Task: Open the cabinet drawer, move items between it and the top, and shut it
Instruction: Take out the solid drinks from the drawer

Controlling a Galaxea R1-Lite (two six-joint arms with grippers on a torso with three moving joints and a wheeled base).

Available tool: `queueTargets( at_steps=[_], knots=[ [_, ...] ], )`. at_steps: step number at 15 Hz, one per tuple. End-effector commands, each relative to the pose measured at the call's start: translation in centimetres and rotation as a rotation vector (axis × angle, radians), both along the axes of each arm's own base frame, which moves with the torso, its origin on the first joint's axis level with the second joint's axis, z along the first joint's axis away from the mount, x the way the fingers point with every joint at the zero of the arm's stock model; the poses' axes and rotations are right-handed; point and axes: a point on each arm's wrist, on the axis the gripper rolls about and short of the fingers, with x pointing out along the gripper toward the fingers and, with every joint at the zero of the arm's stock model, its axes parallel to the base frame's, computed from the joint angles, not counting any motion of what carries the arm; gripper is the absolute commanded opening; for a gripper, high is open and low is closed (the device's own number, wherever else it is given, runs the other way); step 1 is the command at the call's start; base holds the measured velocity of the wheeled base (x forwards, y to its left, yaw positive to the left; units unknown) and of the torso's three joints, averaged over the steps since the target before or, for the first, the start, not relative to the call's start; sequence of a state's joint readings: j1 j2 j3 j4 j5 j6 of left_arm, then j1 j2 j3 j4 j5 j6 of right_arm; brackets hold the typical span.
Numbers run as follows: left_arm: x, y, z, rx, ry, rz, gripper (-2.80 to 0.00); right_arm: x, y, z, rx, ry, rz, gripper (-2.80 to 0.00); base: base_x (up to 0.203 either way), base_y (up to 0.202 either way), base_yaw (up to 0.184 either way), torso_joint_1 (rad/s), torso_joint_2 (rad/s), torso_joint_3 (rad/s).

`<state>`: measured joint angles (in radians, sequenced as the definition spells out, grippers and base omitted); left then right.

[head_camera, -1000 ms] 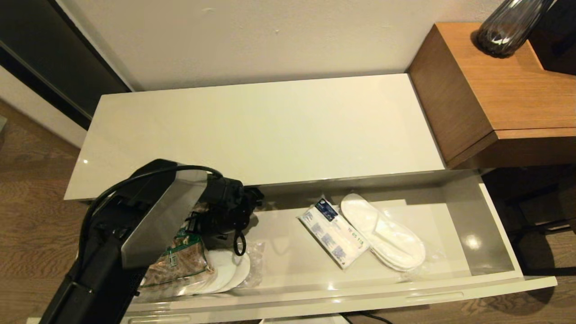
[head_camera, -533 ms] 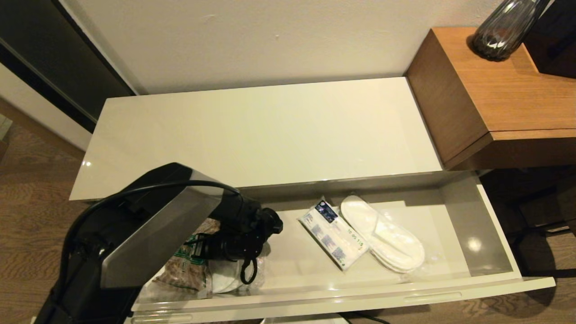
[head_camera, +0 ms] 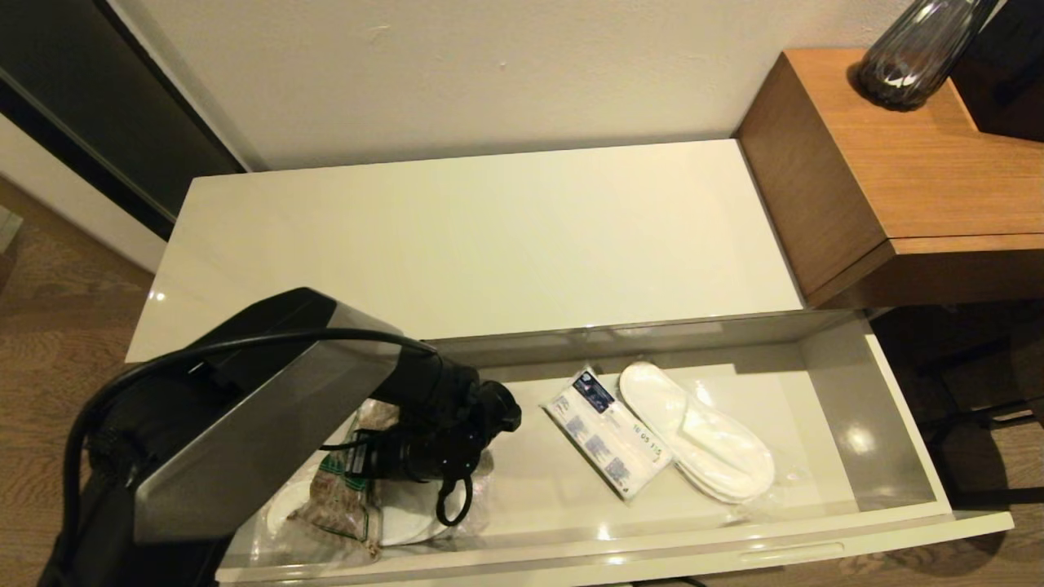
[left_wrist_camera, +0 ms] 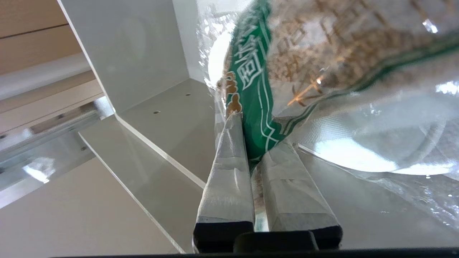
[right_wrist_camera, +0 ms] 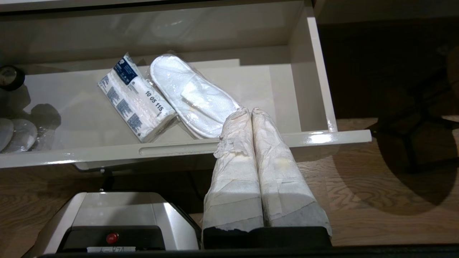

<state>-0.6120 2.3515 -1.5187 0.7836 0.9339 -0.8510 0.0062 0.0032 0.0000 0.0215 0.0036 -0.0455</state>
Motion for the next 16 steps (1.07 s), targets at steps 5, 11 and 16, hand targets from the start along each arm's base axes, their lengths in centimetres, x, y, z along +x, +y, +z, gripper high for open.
queueTargets(
  at_steps=[5,11,16],
  knots=[
    [-0.7,-0.6,5.0,-0.049,-0.079,-0.023,-2.8,0.0,0.0,0.0,0.0,0.003,0.001,-2.8,0.0,0.0,0.0,0.0,0.0,0.0],
    [-0.7,-1.6,10.2,-0.098,-0.146,-0.045,-2.8,0.0,0.0,0.0,-0.001,0.003,-0.001,-2.8,0.0,0.0,0.0,0.0,0.0,0.0],
    [-0.8,-1.7,14.2,-0.128,-0.196,-0.077,-2.8,0.0,0.0,0.0,-0.001,0.003,-0.001,-2.8,0.0,0.0,0.0,0.0,0.0,0.0]
  ],
)
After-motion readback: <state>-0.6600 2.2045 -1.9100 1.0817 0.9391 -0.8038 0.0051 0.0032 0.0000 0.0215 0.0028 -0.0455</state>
